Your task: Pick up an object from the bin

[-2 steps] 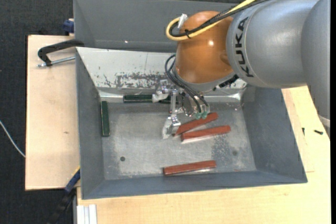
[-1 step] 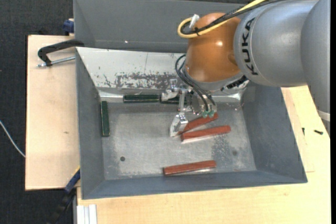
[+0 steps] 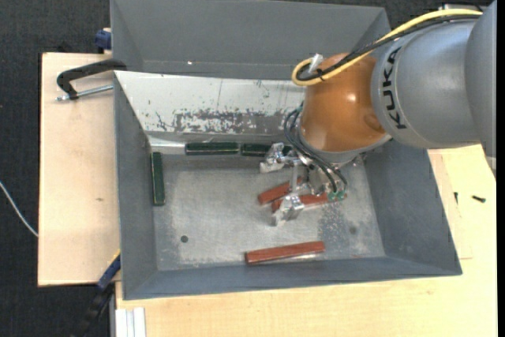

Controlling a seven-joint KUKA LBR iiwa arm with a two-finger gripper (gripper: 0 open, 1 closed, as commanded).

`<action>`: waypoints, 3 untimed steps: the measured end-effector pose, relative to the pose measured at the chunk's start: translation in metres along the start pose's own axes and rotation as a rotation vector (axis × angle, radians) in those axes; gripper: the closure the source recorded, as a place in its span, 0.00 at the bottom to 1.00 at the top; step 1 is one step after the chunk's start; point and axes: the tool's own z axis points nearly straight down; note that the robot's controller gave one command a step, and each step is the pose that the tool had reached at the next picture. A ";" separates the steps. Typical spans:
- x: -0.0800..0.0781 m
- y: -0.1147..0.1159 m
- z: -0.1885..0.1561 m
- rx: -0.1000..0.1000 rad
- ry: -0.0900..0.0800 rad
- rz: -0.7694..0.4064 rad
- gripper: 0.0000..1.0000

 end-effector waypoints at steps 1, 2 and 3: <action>0.026 -0.014 0.006 -0.001 0.002 0.030 1.00; 0.026 -0.014 0.006 -0.001 0.002 0.030 1.00; 0.037 -0.032 -0.138 0.001 -0.003 0.075 1.00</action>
Offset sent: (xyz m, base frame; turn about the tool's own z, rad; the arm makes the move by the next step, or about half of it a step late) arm 0.0000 0.0000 0.0000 0.0000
